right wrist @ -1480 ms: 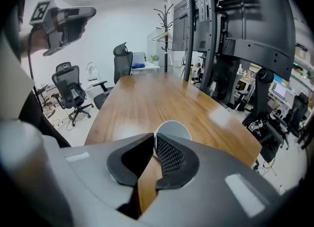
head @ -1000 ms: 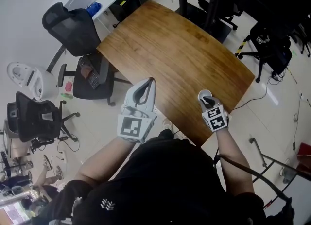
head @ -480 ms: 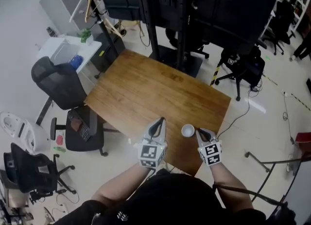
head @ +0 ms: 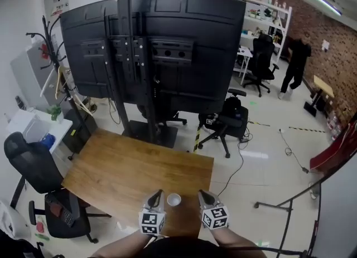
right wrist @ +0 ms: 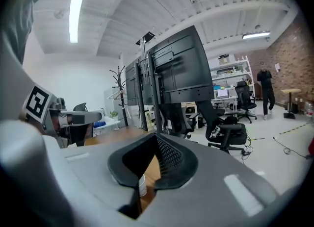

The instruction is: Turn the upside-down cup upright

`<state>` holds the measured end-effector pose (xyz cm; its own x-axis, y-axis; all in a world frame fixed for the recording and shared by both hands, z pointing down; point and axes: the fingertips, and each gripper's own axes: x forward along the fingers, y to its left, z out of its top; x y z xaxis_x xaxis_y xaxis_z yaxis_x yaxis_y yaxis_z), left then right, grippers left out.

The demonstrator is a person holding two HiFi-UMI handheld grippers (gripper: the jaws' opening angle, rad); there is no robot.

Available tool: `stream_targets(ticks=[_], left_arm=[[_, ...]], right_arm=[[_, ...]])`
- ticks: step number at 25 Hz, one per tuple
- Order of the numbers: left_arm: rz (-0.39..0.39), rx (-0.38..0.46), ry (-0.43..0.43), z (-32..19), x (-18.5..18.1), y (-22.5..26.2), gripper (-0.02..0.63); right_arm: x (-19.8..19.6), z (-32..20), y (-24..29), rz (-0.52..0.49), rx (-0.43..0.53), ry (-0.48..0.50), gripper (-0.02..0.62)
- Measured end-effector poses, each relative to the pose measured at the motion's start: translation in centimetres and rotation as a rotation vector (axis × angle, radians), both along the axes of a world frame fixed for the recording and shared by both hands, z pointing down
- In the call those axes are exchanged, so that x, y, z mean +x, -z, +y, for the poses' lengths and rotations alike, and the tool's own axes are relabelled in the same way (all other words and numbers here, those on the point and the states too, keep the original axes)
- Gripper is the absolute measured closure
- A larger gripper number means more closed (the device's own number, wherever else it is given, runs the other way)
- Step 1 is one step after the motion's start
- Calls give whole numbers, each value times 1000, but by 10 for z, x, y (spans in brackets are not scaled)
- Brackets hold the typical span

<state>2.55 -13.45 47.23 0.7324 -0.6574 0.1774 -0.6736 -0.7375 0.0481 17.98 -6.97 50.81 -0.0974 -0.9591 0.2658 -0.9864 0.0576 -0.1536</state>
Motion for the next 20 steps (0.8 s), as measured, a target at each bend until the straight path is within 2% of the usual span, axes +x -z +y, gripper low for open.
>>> stream_targets(ticks=[5,9,13,17,20], left_arm=[[40,75,-28,4,13,33,606],[38,114,-27,7,17,54,606],[67,161,-14,-3,29,83,606],[59,122,33,7,19,86,606],[86,102,72,6,15,90,606]], right_arm=[[-5,8,11,25,20,2,594],[22,1,31,38,53,-28,594],[42,-18,54,63,72,-8,594],[28,-11,48,31,45,8,594],[25,-10,44,2,45,-1,594]])
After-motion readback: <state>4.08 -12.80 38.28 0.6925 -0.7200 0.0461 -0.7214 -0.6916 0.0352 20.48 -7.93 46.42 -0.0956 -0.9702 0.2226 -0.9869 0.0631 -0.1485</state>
